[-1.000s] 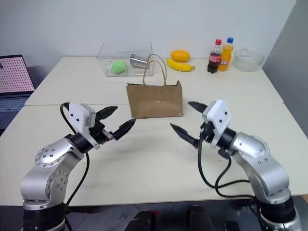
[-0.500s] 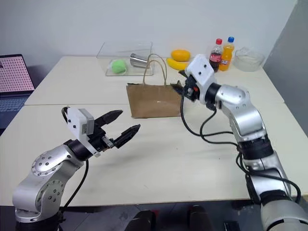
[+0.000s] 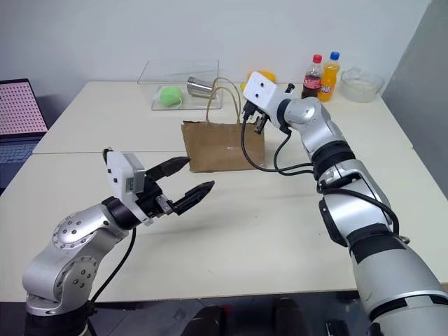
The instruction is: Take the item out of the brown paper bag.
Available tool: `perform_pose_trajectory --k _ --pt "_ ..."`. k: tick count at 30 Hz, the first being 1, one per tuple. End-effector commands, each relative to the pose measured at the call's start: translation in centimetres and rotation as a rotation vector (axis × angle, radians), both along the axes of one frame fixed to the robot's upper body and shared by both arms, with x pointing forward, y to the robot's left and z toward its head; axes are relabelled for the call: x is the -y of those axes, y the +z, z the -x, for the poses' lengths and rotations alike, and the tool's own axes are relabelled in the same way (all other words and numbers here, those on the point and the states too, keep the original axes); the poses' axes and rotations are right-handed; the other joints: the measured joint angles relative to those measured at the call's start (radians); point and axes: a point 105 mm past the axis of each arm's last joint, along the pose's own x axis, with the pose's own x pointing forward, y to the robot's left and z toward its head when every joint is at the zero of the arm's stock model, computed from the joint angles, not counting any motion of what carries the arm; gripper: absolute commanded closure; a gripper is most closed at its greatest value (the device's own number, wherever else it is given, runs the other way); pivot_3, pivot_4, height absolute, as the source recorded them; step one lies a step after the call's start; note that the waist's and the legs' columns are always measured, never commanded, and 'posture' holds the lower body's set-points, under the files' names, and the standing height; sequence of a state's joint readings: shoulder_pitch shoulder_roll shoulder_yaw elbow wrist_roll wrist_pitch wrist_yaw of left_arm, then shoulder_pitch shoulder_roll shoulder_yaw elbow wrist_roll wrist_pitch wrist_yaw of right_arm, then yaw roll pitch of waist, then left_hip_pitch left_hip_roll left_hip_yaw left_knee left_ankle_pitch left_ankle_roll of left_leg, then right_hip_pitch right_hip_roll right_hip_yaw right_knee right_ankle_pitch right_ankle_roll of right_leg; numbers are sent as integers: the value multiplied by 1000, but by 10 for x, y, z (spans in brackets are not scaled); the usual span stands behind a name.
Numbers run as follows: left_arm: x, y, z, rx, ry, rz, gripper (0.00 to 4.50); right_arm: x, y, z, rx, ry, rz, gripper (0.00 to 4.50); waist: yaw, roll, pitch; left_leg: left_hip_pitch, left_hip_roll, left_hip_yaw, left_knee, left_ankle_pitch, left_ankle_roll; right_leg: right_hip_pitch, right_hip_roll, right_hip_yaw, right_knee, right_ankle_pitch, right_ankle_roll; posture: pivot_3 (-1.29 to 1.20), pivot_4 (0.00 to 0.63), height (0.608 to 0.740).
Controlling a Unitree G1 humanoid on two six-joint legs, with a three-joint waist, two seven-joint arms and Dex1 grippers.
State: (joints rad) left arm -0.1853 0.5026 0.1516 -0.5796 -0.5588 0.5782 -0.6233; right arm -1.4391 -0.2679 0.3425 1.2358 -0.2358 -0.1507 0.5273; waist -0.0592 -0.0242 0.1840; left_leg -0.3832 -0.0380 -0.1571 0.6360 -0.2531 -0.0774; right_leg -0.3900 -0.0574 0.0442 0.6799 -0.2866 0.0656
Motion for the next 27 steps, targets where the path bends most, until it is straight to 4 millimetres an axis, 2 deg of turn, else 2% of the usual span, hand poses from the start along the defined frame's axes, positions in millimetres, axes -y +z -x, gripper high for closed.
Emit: perform_pose_trajectory --k 1,11,19,23,27 --pt "6 7 1 48 -24 -1 136 -6 4 2 2 31 34 4461 0 0 0 0 0 0 0 0 0 0 0 0 0 0 0 0 150 740" --pt "4 -1 4 50 -29 -18 136 -17 -21 26 -176 275 140 4461 -2 2 1 0 0 0 -1 0 0 -1 0 0 0 0 0 0 150 740" --pt "-5 -6 16 32 -16 -17 136 -14 -30 46 -263 412 150 4461 0 2 1 1 0 0 -1 0 0 0 0 0 0 0 0 0 150 740" --pt "-13 -7 22 -12 -22 -32 136 -8 -41 62 -311 481 184 4461 1 2 1 1 0 -1 -2 0 0 0 0 0 0 0 0 0 150 740" --pt "-25 -2 25 -145 -80 -14 136 -9 -52 92 -349 576 200 4461 2 2 1 1 0 -1 -2 0 0 0 0 -1 0 0 0 0 150 740"
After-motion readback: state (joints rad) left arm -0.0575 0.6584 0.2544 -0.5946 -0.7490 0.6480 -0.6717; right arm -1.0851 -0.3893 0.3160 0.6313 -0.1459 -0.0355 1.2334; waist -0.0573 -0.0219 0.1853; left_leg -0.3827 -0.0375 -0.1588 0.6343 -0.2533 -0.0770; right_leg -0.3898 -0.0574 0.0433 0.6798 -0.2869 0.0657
